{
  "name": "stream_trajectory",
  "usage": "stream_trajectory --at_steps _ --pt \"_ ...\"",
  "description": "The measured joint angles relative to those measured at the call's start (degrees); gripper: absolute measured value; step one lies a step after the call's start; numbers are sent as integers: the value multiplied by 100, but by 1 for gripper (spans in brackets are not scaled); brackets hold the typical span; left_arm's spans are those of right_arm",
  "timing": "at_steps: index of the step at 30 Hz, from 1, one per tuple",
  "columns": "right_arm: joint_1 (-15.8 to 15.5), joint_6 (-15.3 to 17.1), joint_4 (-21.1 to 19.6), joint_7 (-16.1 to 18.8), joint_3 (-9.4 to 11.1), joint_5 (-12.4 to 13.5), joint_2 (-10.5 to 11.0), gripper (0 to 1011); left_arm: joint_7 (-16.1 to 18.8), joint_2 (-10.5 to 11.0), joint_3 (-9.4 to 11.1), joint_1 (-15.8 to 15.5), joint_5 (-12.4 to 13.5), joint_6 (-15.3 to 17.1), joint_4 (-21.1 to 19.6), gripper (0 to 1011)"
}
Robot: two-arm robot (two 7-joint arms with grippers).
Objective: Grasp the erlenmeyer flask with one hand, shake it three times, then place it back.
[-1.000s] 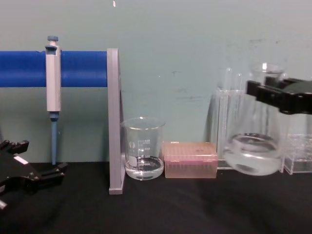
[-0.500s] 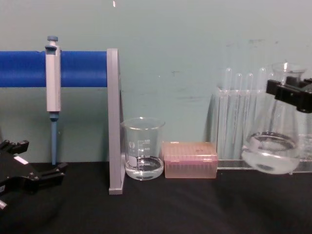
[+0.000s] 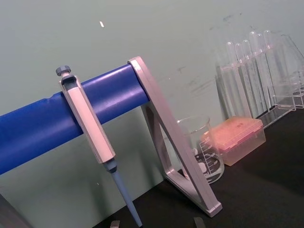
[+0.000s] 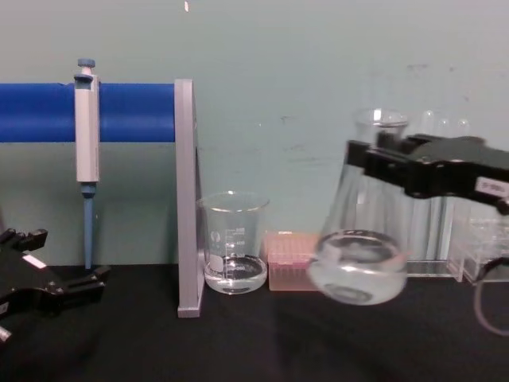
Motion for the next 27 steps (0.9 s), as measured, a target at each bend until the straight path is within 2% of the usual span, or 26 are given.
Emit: stream_trajectory --at_steps 7,11,27 --pt "138 -18 15 240 -291 66 18 449 0 0 0 0 0 0 0 1001" --pt "192 -50 37 321 -389 94 65 449 0 0 0 0 0 0 0 1001" --pt "384 -173 284 672 -597 298 306 449 0 0 0 0 0 0 0 1001"
